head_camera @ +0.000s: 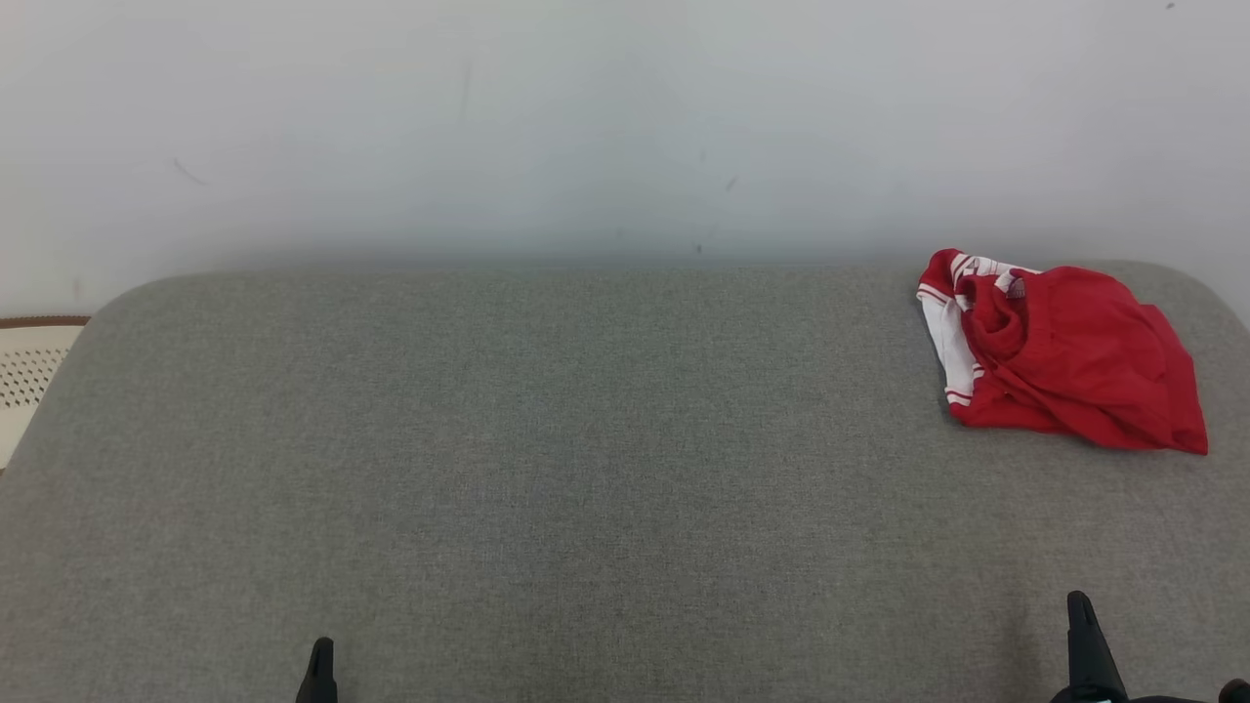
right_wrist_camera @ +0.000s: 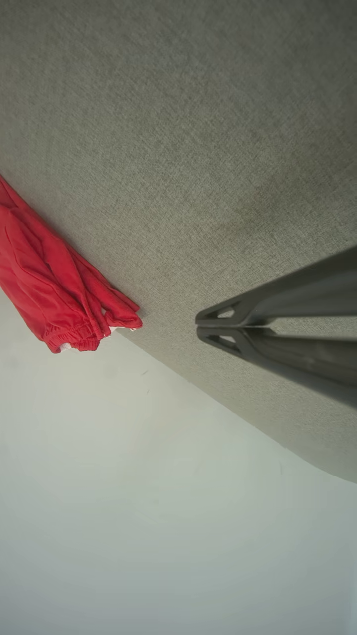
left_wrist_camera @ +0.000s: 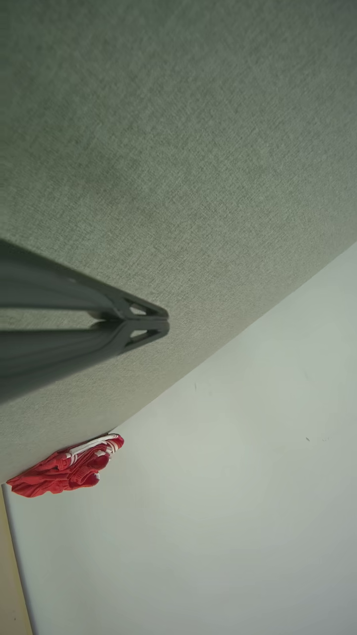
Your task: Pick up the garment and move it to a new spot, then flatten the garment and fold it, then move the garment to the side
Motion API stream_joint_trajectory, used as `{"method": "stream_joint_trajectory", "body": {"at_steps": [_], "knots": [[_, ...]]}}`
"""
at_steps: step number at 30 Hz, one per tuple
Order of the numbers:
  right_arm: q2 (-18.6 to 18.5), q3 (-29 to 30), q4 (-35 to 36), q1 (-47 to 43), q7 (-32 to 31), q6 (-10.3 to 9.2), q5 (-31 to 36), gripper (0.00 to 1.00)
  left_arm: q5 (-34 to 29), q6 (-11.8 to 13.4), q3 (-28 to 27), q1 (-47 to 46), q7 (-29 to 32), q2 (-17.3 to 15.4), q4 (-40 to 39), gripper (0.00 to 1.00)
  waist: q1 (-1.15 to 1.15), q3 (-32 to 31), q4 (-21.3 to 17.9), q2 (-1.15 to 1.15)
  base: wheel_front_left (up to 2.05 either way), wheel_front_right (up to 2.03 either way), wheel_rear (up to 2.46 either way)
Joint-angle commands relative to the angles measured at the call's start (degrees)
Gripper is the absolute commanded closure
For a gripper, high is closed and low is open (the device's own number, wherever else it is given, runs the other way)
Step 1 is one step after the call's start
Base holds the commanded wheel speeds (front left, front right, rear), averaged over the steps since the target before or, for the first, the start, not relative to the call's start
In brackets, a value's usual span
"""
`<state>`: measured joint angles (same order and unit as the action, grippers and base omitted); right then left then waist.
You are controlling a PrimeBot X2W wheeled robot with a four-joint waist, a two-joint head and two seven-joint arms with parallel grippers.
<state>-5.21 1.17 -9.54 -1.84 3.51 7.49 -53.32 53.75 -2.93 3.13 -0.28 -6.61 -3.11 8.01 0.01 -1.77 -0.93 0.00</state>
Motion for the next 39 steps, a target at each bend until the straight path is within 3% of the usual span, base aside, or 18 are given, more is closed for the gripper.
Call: {"method": "stream_joint_trajectory", "body": {"at_steps": [1,39], "knots": [[-0.45,0.57,0.86,0.89,-0.49,0.00,-2.13,1.00,1.95,-0.29,0.03,-1.33,0.30,-0.31,-0.06,1.00,0.00,0.04,0.02,0.00,0.00,0.00,0.00],[0.03,7.15,1.19,1.41,-7.85,0.01,-25.76,1.00,24.60,-2.96,0.06,-4.11,4.80,-0.11,3.33,1.00,0.00,1.05,0.48,0.00,0.00,0.00,0.00]]}}
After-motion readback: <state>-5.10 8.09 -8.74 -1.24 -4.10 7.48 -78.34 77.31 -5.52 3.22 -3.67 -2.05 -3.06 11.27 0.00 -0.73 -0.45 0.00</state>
